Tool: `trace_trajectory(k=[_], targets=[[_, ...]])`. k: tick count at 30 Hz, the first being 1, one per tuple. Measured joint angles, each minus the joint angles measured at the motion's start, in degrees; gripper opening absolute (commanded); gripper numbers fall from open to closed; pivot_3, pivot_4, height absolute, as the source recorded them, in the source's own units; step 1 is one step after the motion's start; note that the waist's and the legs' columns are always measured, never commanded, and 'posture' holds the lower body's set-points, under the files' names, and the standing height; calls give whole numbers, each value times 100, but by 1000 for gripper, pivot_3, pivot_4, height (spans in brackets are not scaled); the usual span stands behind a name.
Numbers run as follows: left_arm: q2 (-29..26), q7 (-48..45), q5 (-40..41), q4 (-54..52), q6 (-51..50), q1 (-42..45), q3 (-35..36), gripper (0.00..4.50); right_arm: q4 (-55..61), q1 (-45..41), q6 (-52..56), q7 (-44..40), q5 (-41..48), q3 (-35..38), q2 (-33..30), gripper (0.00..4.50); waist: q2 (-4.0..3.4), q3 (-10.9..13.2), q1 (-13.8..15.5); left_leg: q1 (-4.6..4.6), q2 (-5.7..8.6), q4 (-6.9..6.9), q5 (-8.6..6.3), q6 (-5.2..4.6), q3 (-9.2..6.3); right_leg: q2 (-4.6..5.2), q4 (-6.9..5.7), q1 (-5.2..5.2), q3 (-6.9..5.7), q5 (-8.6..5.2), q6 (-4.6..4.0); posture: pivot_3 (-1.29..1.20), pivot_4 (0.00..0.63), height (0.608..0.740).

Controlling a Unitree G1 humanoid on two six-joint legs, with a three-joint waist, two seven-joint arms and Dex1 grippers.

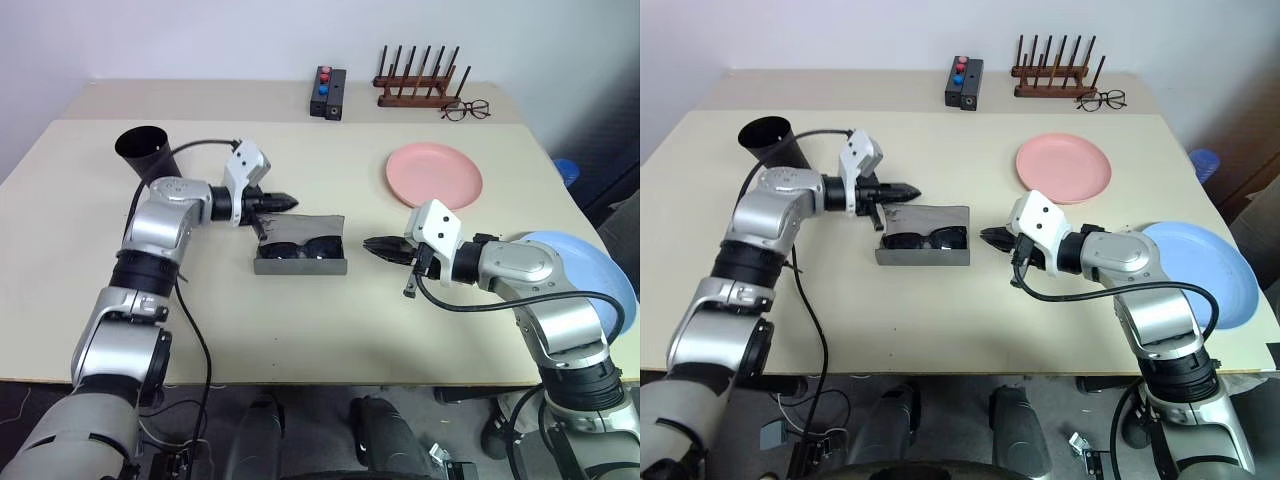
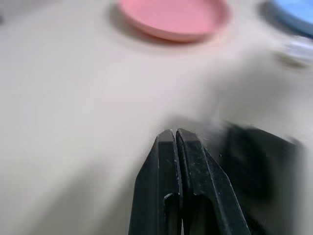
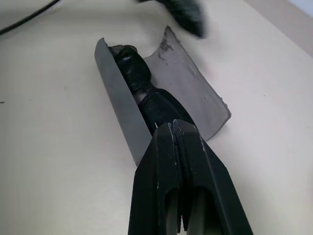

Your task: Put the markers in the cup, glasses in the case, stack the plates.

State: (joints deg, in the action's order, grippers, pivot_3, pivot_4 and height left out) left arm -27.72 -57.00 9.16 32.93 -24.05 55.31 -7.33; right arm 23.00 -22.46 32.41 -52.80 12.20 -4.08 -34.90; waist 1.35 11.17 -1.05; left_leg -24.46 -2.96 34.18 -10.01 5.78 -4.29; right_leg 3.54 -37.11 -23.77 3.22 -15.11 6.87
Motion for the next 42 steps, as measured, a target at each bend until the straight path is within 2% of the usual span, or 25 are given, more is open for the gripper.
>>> trace_trajectory(k=[3, 6, 13, 20, 27, 31, 34, 36, 41, 42], targets=[[203, 484, -307, 731, 70, 264, -49, 31, -11, -1, -32, 65, 33, -14, 3, 0, 0, 0, -9, 0, 0, -1, 0, 0, 0, -1, -1, -1, 0, 2, 5, 0, 150, 738], [339, 588, -523, 1171, 102, 372, -154, 31, -11, -1, -36, 121, 48, -30, 8, 0, 0, 0, -6, -1, 0, -1, 0, 0, 0, -1, 0, -1, -1, 2, 6, 0, 150, 738], [258, -368, -717, 1037, 377, 318, -436, 31, 44, 143, -5, 314, 232, 16, 6, 0, 0, 0, -3, -1, 0, -3, 0, 0, 0, 0, 0, 0, -1, 0, 0, 0, 150, 738], [-258, -1563, -314, -497, 353, -621, -426, 31, 24, 199, 21, 456, 337, 129, -14, 0, -2, -1, -12, 5, -1, -4, 0, 0, 0, 0, -3, 3, 0, -6, -11, 0, 150, 738], [-623, -1752, -43, -1996, -91, -1552, -427, 31, -337, 105, -102, 520, 337, 93, -13, 0, -2, -1, -6, 6, -1, -1, 0, 0, 0, 2, -1, 7, 0, -8, -15, 0, 150, 738], [-773, -1657, 5, -2465, -146, -1854, -418, 31, -743, -110, -245, 698, 60, 47, -30, 0, -3, -2, -9, 9, -1, -1, 0, 0, 0, 1, -1, 8, 0, -8, -16, 0, 150, 738], [-460, -1227, 322, -2543, -289, -1996, -13, 0, -1479, -568, -246, 1021, -372, -77, -50, 831, -4, -1, -12, 6, -1, 5, 0, 0, 0, 2, -1, 7, 0, -6, -20, 0, 150, 738], [-346, -949, 662, -2878, -445, -2199, 336, 0, -2067, -885, -458, 1344, -896, -300, -185, 1796, -3, 0, -13, 6, -1, 4, 0, 0, 0, 3, 1, 7, 1, -6, -19, 0, 150, 738], [-473, -580, 1388, -3901, -860, -2914, 1096, 0, -3258, -1113, -1298, 1982, -2090, -796, -423, 4226, -6, 1, -17, 6, -1, -15, -1, -2, 0, 1, 0, -1, -1, -2, -3, 0, 150, 738], [-510, -531, 1527, -4117, -953, -3075, 1175, 0, -3394, -1143, -1454, 2001, -2214, -878, -423, 4226, -8, 2, -35, 7, -1, -14, -1, -2, 1, 2, 1, 0, 1, -2, -3, 0, 150, 738]])
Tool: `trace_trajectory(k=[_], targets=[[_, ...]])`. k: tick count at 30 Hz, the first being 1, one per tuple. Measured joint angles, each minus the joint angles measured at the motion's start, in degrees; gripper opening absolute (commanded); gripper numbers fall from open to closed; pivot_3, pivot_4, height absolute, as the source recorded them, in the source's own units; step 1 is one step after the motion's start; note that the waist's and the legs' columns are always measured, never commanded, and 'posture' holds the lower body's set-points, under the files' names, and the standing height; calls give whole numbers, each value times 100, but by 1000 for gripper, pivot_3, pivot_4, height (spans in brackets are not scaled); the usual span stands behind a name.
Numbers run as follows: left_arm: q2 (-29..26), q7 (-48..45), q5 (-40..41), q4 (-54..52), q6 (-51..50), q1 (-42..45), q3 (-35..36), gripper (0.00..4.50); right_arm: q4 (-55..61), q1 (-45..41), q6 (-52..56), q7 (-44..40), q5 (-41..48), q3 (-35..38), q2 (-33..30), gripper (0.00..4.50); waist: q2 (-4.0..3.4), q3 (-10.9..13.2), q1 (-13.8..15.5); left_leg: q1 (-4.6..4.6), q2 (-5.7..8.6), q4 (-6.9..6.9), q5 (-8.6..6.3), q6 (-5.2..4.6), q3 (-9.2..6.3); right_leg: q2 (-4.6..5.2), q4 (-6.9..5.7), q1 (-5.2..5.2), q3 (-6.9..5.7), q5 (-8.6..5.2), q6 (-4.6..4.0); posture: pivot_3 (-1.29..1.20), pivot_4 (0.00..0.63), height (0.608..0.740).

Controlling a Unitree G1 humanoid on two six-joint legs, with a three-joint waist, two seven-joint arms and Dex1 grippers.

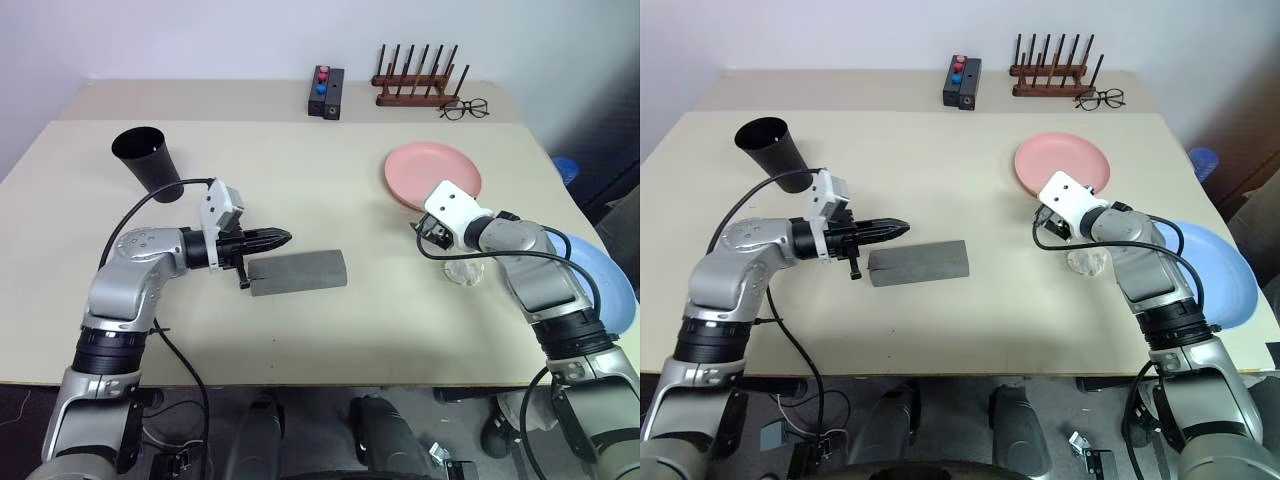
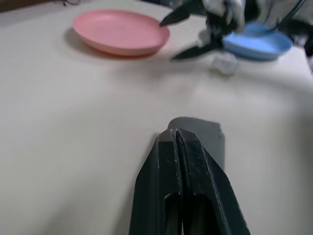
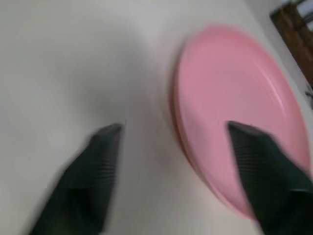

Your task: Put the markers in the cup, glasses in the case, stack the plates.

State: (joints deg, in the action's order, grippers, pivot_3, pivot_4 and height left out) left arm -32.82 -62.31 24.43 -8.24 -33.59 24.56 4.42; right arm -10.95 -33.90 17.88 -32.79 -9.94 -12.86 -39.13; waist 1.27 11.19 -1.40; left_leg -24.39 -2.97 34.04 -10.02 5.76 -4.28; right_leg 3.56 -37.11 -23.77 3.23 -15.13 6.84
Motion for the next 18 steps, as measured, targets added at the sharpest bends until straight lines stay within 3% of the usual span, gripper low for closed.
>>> trace_trajectory(k=[7, 8, 10, 16, 18], targets=[[-356, 367, 633, -1231, -439, -1104, 460, 0, -1397, -633, -1026, 358, -734, -379, 105, 4226, 0, 0, -110, 2, 0, 9, 0, 1, 0, 1, 1, 6, 0, -5, -16, 0, 150, 738], [-371, 435, 687, -1320, -471, -1212, 515, 0, -1624, -729, -1157, 432, -800, -394, 190, 4003, 0, 0, -118, 2, 0, 10, 0, 1, 0, 1, 2, 7, 1, -5, -16, 0, 150, 738], [-376, 577, 767, -1433, -504, -1343, 572, 0, -1969, -860, -1415, 547, -906, -441, 261, 3346, 0, 0, -119, 3, 1, 10, 0, 0, 0, 1, 3, 8, 1, -4, -16, 0, 150, 738], [-333, 1018, 1023, -1696, -615, -1629, 653, 0, -2859, -1084, -1973, 785, -1176, -505, 453, 216, -1, 0, -117, 3, 1, 10, 0, 1, 0, 1, 2, 9, 1, -4, -15, 0, 150, 738], [-333, 1106, 1109, -1777, -615, -1730, 656, 0, -2975, -1107, -2065, 873, -1246, -497, 452, 40, -1, 0, -117, 4, 1, 10, 0, 1, 0, 1, 2, 9, 2, -4, -15, 0, 150, 738]])
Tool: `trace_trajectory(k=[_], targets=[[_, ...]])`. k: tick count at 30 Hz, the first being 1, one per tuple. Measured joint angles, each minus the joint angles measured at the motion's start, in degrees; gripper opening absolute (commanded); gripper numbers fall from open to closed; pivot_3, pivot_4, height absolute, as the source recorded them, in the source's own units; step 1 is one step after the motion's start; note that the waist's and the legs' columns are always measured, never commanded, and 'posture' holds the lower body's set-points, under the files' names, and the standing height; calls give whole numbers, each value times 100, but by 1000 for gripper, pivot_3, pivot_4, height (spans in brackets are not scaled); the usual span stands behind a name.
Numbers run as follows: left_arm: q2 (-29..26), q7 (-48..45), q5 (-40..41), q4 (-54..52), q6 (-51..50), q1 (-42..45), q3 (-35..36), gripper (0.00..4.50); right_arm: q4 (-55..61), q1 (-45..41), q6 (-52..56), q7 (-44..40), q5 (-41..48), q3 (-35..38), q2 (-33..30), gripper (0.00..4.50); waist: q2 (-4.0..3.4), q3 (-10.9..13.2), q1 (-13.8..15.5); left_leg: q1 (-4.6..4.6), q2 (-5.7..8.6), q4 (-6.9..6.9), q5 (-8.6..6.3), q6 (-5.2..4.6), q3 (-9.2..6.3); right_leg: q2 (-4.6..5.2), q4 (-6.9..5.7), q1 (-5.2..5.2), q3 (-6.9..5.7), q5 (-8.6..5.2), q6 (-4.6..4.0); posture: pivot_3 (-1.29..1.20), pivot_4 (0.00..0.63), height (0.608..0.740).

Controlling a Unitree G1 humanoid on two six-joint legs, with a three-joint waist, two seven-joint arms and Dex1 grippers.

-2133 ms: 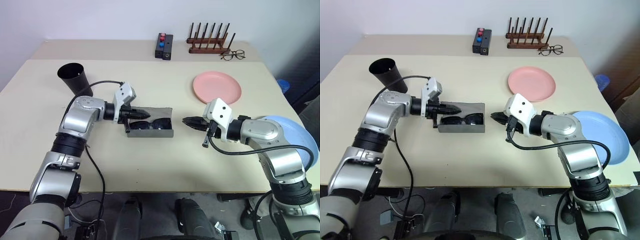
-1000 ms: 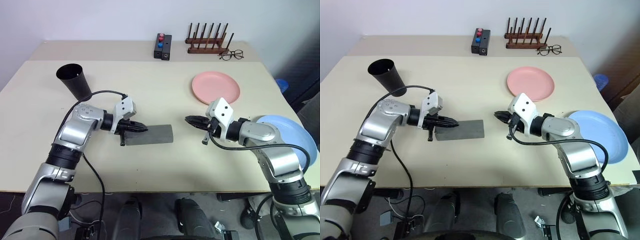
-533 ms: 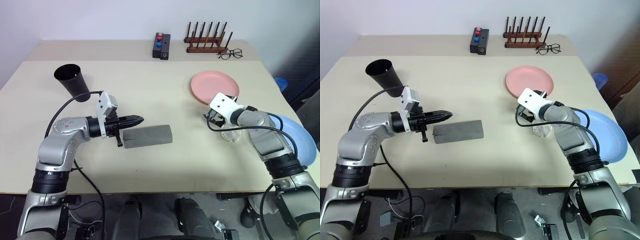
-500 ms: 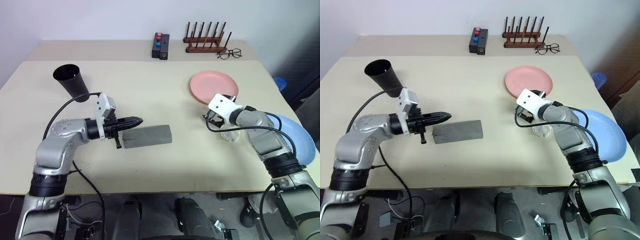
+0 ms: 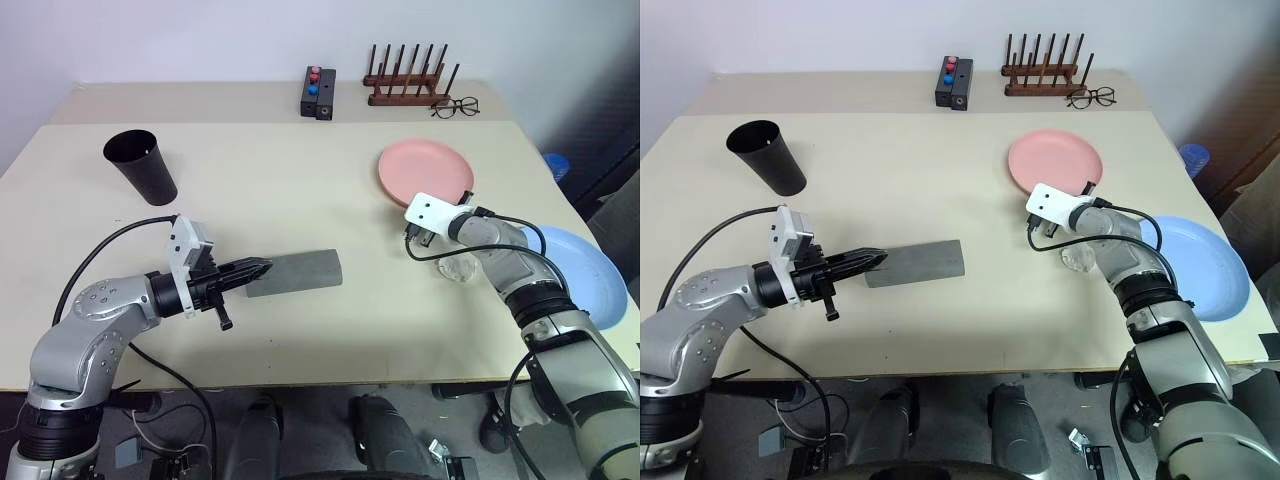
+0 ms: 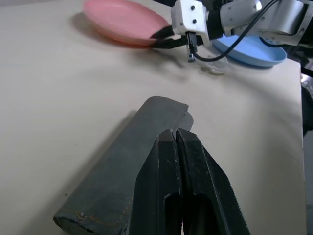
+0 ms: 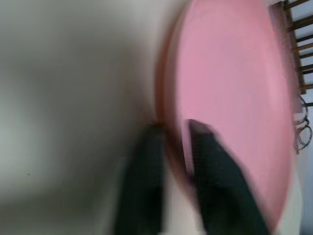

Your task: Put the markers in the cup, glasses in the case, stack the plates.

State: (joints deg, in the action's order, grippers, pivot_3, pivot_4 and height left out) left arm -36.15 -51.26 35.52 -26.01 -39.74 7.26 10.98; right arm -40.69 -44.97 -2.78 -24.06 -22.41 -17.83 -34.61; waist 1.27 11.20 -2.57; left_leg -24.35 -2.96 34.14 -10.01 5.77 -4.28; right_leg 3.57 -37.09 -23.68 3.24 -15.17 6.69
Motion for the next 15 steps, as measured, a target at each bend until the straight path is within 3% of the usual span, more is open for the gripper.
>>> trace_trajectory(k=[5, 9, 15], targets=[[0, 152, 61, -40, 0, -20, -34, 0, 128, 72, -140, 150, -162, 7, -41, 40, -1, 1, 2, 1, 0, 0, 0, 0, 0, 0, 0, 0, 0, 0, 0, 0, 150, 738], [51, 222, 74, -112, 17, 85, -300, 0, 1145, 415, -133, 121, -218, 126, -364, 40, -7, 4, 13, 0, 1, -1, 0, 0, 0, 0, 0, 0, 0, 0, 1, 0, 150, 738], [208, 277, -19, 9, 194, 457, -760, 0, 3593, 1672, 685, -1390, 988, 1447, -1605, 40, -12, 4, 135, 1, 2, 1, -1, -2, 0, 1, 6, 6, -1, -2, 1, 0, 150, 738]])
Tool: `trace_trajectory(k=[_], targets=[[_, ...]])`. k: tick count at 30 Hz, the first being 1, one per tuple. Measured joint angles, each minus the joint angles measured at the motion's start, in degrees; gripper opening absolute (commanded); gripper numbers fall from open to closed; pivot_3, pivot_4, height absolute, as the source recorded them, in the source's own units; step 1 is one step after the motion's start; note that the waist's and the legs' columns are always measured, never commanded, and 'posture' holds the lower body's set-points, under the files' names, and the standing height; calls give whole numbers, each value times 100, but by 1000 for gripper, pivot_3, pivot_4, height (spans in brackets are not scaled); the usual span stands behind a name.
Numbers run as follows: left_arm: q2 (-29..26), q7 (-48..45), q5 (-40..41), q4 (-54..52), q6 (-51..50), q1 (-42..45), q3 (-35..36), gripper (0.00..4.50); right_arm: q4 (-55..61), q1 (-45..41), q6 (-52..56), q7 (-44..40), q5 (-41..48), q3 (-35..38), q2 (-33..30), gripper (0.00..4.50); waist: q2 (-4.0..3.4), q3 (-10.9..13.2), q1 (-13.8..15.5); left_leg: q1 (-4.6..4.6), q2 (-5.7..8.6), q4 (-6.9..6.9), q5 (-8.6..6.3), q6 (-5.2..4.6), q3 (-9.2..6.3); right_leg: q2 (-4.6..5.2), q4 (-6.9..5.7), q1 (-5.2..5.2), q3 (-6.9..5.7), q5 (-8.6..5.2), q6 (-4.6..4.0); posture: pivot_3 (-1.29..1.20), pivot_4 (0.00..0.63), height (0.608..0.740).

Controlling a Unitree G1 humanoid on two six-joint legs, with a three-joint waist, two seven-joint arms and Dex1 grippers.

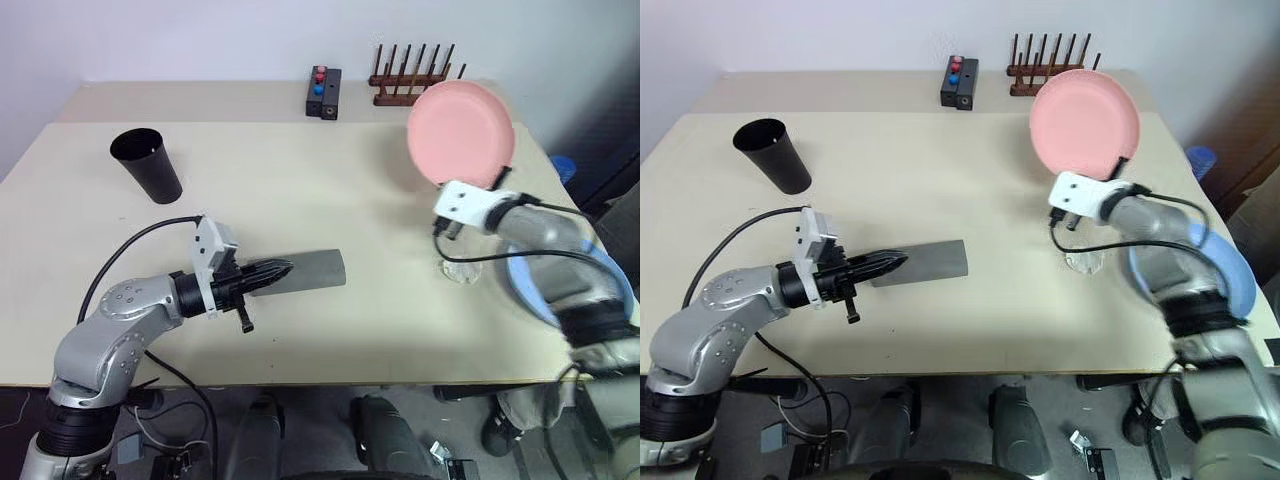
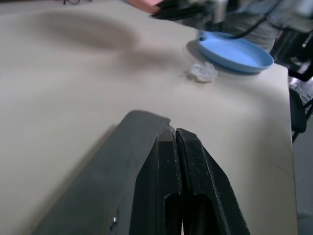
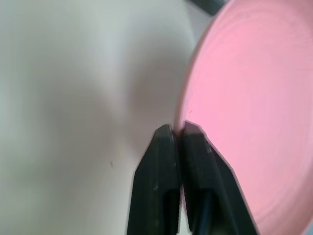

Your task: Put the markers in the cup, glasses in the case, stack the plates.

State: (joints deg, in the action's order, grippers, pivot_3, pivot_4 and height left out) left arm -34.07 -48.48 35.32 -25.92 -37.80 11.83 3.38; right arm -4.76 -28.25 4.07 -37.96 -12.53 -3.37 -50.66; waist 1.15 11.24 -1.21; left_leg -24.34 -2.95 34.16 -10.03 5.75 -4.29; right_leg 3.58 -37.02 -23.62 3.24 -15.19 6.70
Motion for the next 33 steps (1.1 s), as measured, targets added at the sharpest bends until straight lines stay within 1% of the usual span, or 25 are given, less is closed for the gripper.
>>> trace_trajectory(k=[2, 5, 7, 9, 10, 13, 15, 16, 18, 22, 26, 28, 30, 33], targets=[[6, -85, -79, 159, 118, 111, -114, 0, 709, 688, 433, -587, 459, 585, -490, 40, 0, -1, 31, 6, 0, 2, -1, -1, 1, 0, 2, 6, 1, -1, -2, 0, 150, 738], [-7, -270, -212, 515, 286, 294, -323, 0, 1350, 1727, 978, -1151, 852, 1485, -916, 40, 0, -1, 21, 10, 0, 9, -1, -1, 3, 1, 4, 13, 1, -1, -4, 0, 150, 738], [20, -430, -263, 757, 400, 507, -487, 0, 1649, 2663, 1194, -1431, 899, 2160, -1061, 40, 1, -3, 40, 10, 0, 11, -2, -1, 4, 3, 6, 15, 1, -1, -4, 0, 150, 738], [32, -581, -353, 991, 539, 648, -570, 0, 1803, 3441, 1418, -1661, 882, 2621, -1092, 40, -1, -3, 36, 9, 2, 13, -2, -1, 7, 6, 11, 16, 2, -1, -5, 0, 150, 738], [33, -650, -392, 1085, 603, 722, -628, 0, 1881, 3781, 1488, -1748, 864, 2776, -1093, 40, -1, -3, 26, 9, 2, 13, -2, -1, 8, 6, 12, 16, 3, -1, -5, 0, 150, 738], [55, -793, -487, 1261, 769, 855, -713, 0, 2085, 4348, 1668, -1884, 844, 2998, -1072, 40, -3, -4, -33, 13, 0, 12, -3, -2, 11, 4, 11, 14, 6, 0, -6, 0, 150, 738], [69, -843, -490, 1318, 865, 906, -710, 0, 2168, 4424, 1744, -1902, 857, 3069, -1046, 40, -5, -5, -65, 14, 1, 12, -3, -2, 11, 5, 11, 15, 6, 0, -6, 0, 150, 738], [83, -857, -489, 1351, 883, 930, -705, 0, 2178, 4430, 1775, -1894, 855, 3075, -1047, 312, -4, -5, -72, 14, 1, 12, -3, -2, 10, 5, 11, 16, 6, 0, -6, 0, 150, 738], [96, -874, -486, 1372, 914, 929, -703, 0, 2175, 4431, 1826, -1878, 846, 3076, -1049, 1016, -3, -4, -79, 12, 1, 12, -3, -2, 10, 6, 12, 16, 6, 0, -6, 0, 150, 738], [58, -861, -488, 1367, 938, 860, -677, 0, 2096, 4178, 1823, -1846, 880, 3016, -1065, 2988, -3, -4, -107, 12, 1, 12, -3, -2, 10, 5, 12, 16, 6, 1, -6, 0, 150, 738], [20, -782, -487, 1315, 936, 727, -636, 0, 2102, 3622, 1960, -1916, 1271, 2960, -1062, 2988, -3, -4, -121, 13, 1, 11, -3, -2, 10, 5, 11, 17, 6, 0, -6, 0, 150, 738], [-19, -722, -486, 1221, 922, 620, -590, 0, 2154, 3120, 2168, -1929, 1592, 2787, -950, 2988, -2, -4, -135, 14, 0, 11, -3, -3, 9, 4, 11, 17, 6, 1, -6, 0, 150, 738], [-26, -649, -485, 1143, 909, 596, -573, 0, 2265, 2750, 2259, -1877, 1740, 2388, -789, 2988, -1, -4, -125, 14, 0, 11, -3, -3, 7, 3, 10, 18, 5, 1, -6, 0, 150, 738], [-24, -547, -480, 1023, 840, 565, -536, 0, 2263, 2404, 2317, -1669, 1726, 1600, -406, 2988, -1, -3, -99, 9, 2, 11, -2, -2, 7, 5, 13, 17, 5, 1, -6, 0, 150, 738]])
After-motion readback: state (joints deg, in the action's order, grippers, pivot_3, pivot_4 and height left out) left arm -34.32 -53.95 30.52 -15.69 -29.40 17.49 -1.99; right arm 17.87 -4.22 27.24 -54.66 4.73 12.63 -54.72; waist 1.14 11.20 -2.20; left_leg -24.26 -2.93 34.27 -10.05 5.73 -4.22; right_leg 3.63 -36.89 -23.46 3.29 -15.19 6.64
